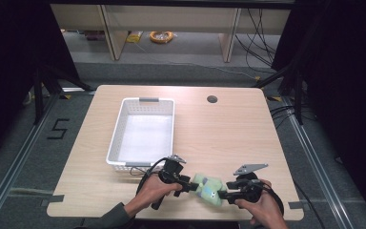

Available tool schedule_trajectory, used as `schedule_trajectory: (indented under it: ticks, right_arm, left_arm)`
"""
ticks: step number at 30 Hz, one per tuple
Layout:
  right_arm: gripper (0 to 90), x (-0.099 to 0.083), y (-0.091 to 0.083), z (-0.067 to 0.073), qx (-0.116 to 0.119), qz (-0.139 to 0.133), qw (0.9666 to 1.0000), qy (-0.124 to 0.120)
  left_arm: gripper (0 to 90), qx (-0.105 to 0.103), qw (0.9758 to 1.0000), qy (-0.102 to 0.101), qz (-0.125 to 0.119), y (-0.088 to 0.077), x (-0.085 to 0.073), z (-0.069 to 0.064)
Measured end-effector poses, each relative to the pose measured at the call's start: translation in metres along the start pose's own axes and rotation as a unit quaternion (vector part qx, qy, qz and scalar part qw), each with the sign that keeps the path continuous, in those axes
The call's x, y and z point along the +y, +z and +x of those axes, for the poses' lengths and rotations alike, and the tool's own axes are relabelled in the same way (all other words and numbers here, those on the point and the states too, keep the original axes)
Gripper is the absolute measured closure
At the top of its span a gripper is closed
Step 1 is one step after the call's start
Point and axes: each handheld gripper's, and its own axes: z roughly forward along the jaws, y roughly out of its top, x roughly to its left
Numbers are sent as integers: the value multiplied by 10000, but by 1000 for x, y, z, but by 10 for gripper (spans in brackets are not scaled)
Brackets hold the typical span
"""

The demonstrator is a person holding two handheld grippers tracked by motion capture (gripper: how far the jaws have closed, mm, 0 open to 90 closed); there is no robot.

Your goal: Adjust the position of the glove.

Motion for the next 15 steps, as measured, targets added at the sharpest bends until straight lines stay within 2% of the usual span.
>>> schedule_trajectory:
  ticks: [1,2,3,4,5,6,7,8,11,12,13,14,15]
  right_arm:
    - [447,-1,4,0,50,17,9999,104]
    - [440,-1,6,-2,39,145,9998,106]
    - [434,-1,10,-4,98,178,9997,160]
    - [434,-1,10,-4,98,178,9997,160]
    - [426,-1,15,-9,247,281,9987,345]
    - [425,-1,18,-12,259,109,9993,244]
    - [423,0,18,-13,259,174,9992,260]
    - [422,0,19,-13,253,165,9992,275]
    - [426,2,25,-15,399,240,9985,289]
    - [432,3,27,-16,526,265,9977,327]
    - [448,4,28,-16,475,243,9979,356]
    - [456,5,28,-16,523,290,9976,337]
    - [464,5,29,-16,532,283,9977,310]
  left_arm:
    - [517,-57,10000,25,-8,1,-1,1]
    - [527,-21,10000,-16,35,1,-1,-1]
    - [538,-22,9999,83,63,0,-1,0]
    - [544,-22,9999,83,63,0,-1,0]
    - [556,-38,9999,89,55,1,-3,-1]
    - [565,-84,9999,80,38,2,-3,0]
    - [565,-111,9999,96,25,3,-4,0]
    - [566,-25,9998,109,148,2,-5,-1]
    - [587,-39,9997,213,105,2,-7,-1]
    - [593,-34,9997,218,86,2,-7,-1]
    - [599,-51,9997,216,30,2,-8,0]
    - [606,-75,9998,199,40,2,-9,1]
    - [611,-24,9998,178,82,1,-9,1]
